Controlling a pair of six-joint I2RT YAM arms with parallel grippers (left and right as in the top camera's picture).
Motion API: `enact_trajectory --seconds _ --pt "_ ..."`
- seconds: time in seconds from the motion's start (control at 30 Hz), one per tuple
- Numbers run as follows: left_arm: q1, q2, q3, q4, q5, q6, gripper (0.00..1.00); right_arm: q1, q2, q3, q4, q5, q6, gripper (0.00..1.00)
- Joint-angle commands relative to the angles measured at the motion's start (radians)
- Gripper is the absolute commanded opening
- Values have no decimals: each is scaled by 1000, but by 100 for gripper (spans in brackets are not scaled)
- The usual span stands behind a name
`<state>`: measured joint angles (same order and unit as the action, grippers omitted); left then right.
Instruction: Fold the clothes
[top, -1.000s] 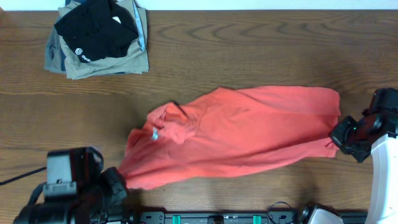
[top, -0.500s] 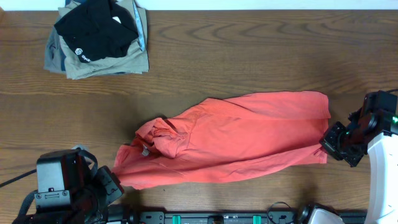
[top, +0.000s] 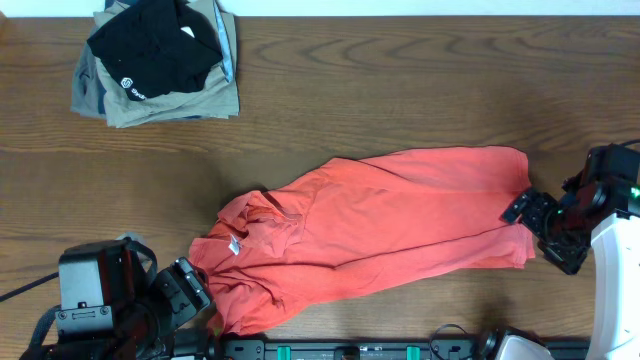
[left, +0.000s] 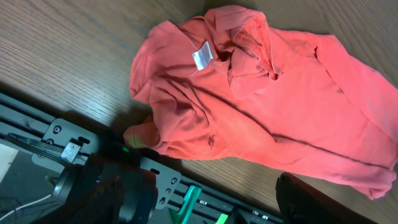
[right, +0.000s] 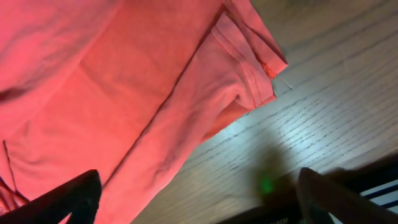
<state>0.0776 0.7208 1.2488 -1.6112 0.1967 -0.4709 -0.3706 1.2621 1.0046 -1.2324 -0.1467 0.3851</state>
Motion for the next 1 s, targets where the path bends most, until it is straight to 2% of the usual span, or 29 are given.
enact_trajectory --seconds 0.0,0.27,0.43,0.63,0.83,0.97 --pt "4 3 14 -55 1 6 80 9 0 -4 13 11 -5 99" --pt "4 19 -9 135 0 15 79 10 0 -4 43 -76 -27 99" --pt "4 121 -77 243 2 27 80 10 0 -4 43 -95 -43 99" --pt "4 396 -102 362 93 157 80 10 0 -4 43 -97 -44 99" --pt "4 702 -102 457 109 188 80 11 0 -4 28 -97 -73 99" --pt "4 845 -102 470 109 209 79 11 0 -4 29 -97 -88 99"
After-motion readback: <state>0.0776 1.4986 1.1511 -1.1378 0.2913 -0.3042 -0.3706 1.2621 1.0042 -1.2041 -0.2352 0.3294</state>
